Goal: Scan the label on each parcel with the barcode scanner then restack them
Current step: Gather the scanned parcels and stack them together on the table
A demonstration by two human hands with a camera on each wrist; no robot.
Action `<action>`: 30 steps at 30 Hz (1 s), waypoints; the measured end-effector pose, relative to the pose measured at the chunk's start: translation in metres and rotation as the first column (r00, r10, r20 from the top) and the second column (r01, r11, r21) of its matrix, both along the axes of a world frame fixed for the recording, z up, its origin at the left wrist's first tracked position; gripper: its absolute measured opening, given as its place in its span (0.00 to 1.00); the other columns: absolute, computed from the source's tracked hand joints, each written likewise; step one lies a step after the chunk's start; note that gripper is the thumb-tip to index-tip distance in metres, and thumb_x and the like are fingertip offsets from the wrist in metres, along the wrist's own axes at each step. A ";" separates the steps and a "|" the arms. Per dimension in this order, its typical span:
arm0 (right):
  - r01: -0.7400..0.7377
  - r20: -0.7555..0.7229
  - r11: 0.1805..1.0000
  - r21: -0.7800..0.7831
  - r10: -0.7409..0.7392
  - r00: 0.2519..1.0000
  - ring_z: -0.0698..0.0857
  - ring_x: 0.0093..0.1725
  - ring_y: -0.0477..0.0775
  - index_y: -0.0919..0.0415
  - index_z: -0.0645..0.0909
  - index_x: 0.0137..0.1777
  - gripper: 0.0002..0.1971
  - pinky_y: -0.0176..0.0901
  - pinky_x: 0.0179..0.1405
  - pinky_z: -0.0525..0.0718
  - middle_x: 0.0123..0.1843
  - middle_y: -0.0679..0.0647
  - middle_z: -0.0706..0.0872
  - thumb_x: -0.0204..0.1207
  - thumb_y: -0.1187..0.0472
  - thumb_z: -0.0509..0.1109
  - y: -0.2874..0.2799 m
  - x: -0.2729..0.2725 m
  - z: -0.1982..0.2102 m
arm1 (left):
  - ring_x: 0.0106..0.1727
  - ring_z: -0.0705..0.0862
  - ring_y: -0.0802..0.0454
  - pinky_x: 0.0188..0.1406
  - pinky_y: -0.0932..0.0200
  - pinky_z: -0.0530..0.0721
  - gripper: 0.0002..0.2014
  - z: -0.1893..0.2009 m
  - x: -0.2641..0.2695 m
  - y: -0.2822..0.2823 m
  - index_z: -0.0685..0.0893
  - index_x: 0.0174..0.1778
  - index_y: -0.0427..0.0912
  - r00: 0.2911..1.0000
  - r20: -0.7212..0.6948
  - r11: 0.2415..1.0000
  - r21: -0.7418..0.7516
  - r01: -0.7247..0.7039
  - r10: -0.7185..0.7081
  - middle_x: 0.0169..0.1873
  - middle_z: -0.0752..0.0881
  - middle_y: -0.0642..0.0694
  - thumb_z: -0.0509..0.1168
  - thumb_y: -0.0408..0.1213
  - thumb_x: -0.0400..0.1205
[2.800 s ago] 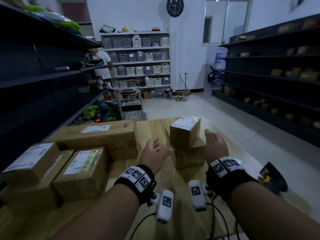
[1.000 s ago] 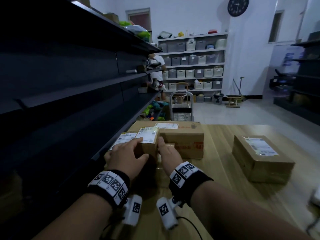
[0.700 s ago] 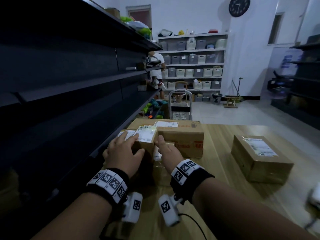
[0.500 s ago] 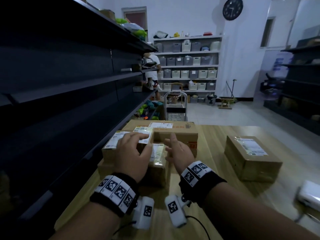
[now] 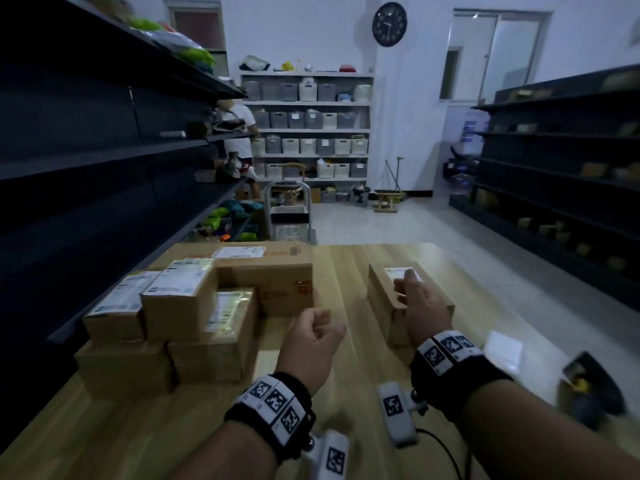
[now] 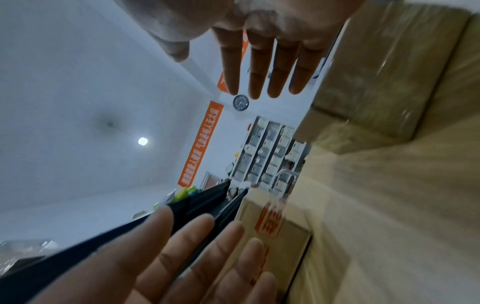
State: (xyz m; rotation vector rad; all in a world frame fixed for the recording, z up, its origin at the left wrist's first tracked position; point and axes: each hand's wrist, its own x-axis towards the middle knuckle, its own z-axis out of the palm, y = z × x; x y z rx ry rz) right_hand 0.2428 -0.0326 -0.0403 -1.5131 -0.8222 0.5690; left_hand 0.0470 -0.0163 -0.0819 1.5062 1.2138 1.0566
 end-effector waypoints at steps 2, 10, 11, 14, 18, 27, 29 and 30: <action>0.052 0.015 0.998 -0.034 -0.051 0.999 0.90 0.51 0.51 0.50 0.89 0.50 0.21 0.51 0.52 0.84 0.53 0.51 0.94 0.92 0.39 0.61 -0.006 0.026 0.004 | 0.67 0.88 0.55 0.73 0.48 0.88 0.16 -0.002 0.024 0.007 0.83 0.72 0.55 0.999 0.044 0.998 -0.061 0.023 -0.020 0.66 0.89 0.56 0.73 0.50 0.90; 0.112 0.008 0.975 -0.190 -0.112 0.994 0.85 0.60 0.67 0.61 0.84 0.58 0.30 0.58 0.66 0.80 0.59 0.63 0.88 0.92 0.34 0.54 0.001 0.099 -0.012 | 0.76 0.85 0.42 0.84 0.41 0.81 0.29 -0.007 0.105 0.031 0.80 0.87 0.44 0.995 0.031 0.975 -0.200 0.096 -0.092 0.78 0.87 0.43 0.69 0.53 0.92; 0.106 -0.004 0.974 -0.201 -0.109 0.994 0.85 0.61 0.68 0.60 0.83 0.57 0.30 0.61 0.70 0.80 0.60 0.63 0.87 0.92 0.33 0.54 0.002 0.101 -0.013 | 0.76 0.85 0.42 0.83 0.43 0.80 0.29 -0.005 0.111 0.031 0.78 0.88 0.43 0.994 0.026 0.972 -0.208 0.110 -0.106 0.79 0.86 0.43 0.68 0.52 0.92; 0.078 -0.067 0.970 -0.232 -0.096 0.993 0.83 0.61 0.66 0.60 0.81 0.57 0.30 0.61 0.72 0.78 0.59 0.62 0.84 0.92 0.32 0.54 0.004 0.105 -0.016 | 0.72 0.85 0.46 0.75 0.51 0.81 0.25 -0.003 0.124 0.030 0.79 0.88 0.42 0.990 0.048 0.963 -0.228 0.142 -0.135 0.78 0.87 0.43 0.67 0.44 0.94; 0.039 -0.171 0.982 -0.185 -0.071 0.983 0.82 0.59 0.63 0.56 0.80 0.56 0.28 0.55 0.65 0.74 0.57 0.58 0.85 0.91 0.31 0.56 0.000 0.101 -0.021 | 0.60 0.88 0.60 0.49 0.67 0.81 0.15 -0.003 0.124 0.023 0.87 0.77 0.47 0.982 0.062 0.957 -0.219 0.189 -0.180 0.61 0.93 0.53 0.65 0.37 0.94; -0.004 -0.224 0.996 -0.087 -0.016 0.974 0.90 0.55 0.63 0.58 0.91 0.47 0.36 0.69 0.73 0.83 0.49 0.56 0.93 0.79 0.24 0.60 -0.031 0.033 -0.041 | 0.61 0.91 0.57 0.51 0.59 0.86 0.19 -0.012 0.047 -0.008 0.88 0.73 0.53 1.000 -0.018 0.984 -0.180 0.019 -0.022 0.59 0.95 0.55 0.69 0.31 0.88; -0.026 -0.246 0.996 -0.083 0.005 0.969 0.90 0.53 0.64 0.63 0.91 0.49 0.34 0.72 0.74 0.84 0.48 0.61 0.93 0.84 0.29 0.62 -0.036 0.010 -0.046 | 0.59 0.92 0.57 0.47 0.62 0.86 0.20 -0.014 0.021 -0.016 0.88 0.73 0.54 0.999 -0.028 0.984 -0.173 -0.033 0.028 0.59 0.95 0.55 0.69 0.31 0.87; -0.037 -0.238 0.996 -0.079 0.017 0.971 0.90 0.51 0.64 0.60 0.93 0.45 0.34 0.74 0.73 0.84 0.45 0.59 0.93 0.83 0.29 0.62 -0.037 -0.002 -0.051 | 0.58 0.92 0.57 0.46 0.62 0.86 0.20 -0.016 0.008 -0.020 0.88 0.73 0.54 0.998 -0.041 0.984 -0.171 -0.058 0.052 0.59 0.95 0.55 0.69 0.31 0.87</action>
